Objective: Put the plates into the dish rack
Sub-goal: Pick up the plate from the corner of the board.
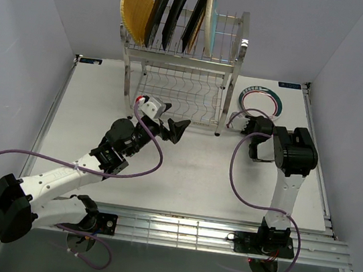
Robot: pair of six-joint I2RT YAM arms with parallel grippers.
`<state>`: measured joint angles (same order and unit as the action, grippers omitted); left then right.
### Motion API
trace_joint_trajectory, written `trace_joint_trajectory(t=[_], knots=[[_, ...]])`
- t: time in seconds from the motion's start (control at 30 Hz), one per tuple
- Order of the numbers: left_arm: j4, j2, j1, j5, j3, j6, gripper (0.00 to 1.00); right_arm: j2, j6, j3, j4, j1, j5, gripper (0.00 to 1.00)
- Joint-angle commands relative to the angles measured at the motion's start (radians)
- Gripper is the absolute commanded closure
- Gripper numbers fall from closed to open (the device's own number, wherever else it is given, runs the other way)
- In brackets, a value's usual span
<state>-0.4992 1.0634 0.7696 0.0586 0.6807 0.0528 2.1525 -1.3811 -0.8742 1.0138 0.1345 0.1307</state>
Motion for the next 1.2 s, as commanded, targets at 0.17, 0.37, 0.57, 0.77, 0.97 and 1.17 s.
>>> trace_joint_trajectory(t=[0.17,0.37,0.57,0.77,0.97,1.17], knots=[[0.001,-0.006,0.003,-0.017,-0.001,0.012,0.06,0.072,0.033,-0.01,0.25,-0.015,0.018,0.86],[0.002,-0.019,0.002,-0.016,-0.004,0.01,0.06,0.026,0.123,-0.008,0.174,-0.022,0.004,0.92],[0.002,-0.025,0.003,-0.017,-0.006,0.01,0.06,-0.034,0.221,-0.029,0.085,-0.027,0.003,0.92],[0.002,-0.025,0.003,-0.019,-0.003,0.01,0.06,-0.104,0.338,-0.055,0.072,-0.032,0.058,0.92],[0.002,-0.02,0.003,-0.014,-0.003,0.01,0.06,-0.192,0.51,-0.15,-0.102,-0.044,0.057,0.92],[0.005,-0.014,0.002,-0.019,-0.001,0.01,0.06,-0.244,0.651,-0.235,-0.198,-0.044,0.096,0.92]])
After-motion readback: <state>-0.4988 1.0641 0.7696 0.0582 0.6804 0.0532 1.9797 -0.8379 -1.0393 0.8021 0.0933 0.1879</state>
